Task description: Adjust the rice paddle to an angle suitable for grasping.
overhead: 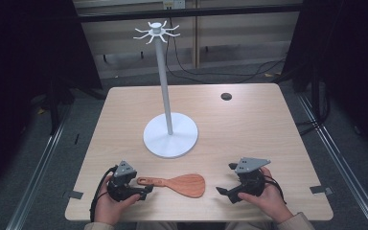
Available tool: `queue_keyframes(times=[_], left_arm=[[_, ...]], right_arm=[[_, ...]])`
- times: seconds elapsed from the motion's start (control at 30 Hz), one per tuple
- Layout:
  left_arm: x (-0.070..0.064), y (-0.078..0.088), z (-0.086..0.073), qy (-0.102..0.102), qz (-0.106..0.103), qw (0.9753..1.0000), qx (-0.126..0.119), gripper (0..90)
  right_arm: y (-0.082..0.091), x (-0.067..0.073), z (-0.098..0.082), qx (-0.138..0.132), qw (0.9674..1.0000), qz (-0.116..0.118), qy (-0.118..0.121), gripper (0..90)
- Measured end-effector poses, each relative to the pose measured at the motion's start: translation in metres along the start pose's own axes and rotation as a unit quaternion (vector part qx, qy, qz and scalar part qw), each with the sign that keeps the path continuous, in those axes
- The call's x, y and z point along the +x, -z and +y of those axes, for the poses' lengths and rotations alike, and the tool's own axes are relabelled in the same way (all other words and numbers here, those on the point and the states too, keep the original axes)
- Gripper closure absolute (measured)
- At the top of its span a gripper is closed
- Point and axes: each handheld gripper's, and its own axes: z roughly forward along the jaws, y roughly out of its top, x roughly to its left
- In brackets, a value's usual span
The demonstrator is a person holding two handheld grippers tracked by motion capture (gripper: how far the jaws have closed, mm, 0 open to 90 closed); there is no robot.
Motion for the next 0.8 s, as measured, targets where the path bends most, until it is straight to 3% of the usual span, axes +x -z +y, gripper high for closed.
queue_keyframes(times=[0.3, 0.53, 0.63, 0.7, 0.8], left_arm=[[0.002, 0.006, -0.004, 0.000, 0.003, 1.0000, -0.002, 20.8], [0.004, 0.013, -0.010, 0.014, 0.015, 0.9998, -0.005, 31.1], [0.008, 0.019, -0.012, 0.029, 0.035, 0.9990, -0.004, 44.2], [0.009, 0.020, -0.012, 0.035, 0.035, 0.9987, -0.004, 53.7], [0.011, 0.025, -0.014, 0.045, 0.049, 0.9977, -0.006, 60.3]], right_arm=[[-0.003, -0.002, 0.005, -0.008, 1.0000, -0.003, 0.001, 5.8], [-0.006, -0.003, 0.008, -0.011, 0.9999, 0.000, -0.001, 6.1], [-0.008, -0.002, 0.011, -0.016, 0.9999, -0.001, 0.002, 6.3], [-0.008, -0.002, 0.012, -0.016, 0.9999, -0.001, 0.002, 6.3], [-0.009, -0.002, 0.013, -0.017, 0.9999, 0.000, 0.002, 6.3]])
